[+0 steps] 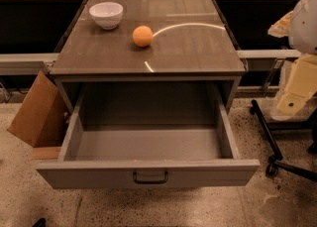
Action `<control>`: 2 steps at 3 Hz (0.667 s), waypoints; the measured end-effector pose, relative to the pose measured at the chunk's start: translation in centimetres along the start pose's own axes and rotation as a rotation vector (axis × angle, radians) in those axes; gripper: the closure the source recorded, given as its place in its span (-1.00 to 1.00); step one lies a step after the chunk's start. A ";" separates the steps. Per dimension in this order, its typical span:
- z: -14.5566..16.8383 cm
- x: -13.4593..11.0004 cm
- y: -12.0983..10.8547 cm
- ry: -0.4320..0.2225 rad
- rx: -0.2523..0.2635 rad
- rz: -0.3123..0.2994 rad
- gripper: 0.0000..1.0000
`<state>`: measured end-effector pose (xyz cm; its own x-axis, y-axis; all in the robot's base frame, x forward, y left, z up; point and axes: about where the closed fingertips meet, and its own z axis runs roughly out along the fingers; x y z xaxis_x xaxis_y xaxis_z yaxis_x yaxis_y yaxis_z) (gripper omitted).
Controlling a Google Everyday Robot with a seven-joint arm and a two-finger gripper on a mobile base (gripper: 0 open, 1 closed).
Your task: Place orange into top drawer
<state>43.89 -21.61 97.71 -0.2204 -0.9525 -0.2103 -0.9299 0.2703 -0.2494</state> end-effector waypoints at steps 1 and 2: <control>0.0 0.0 0.0 -0.002 0.001 0.000 -1.00; 1.5 -2.9 -2.8 -0.113 0.031 0.014 -1.00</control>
Offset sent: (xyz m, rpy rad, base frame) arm 0.1178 0.0657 -0.0004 0.3313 -0.1726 0.0244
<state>47.59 -19.43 97.63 -0.1974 -0.9270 -0.3190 -0.9169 0.2897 -0.2744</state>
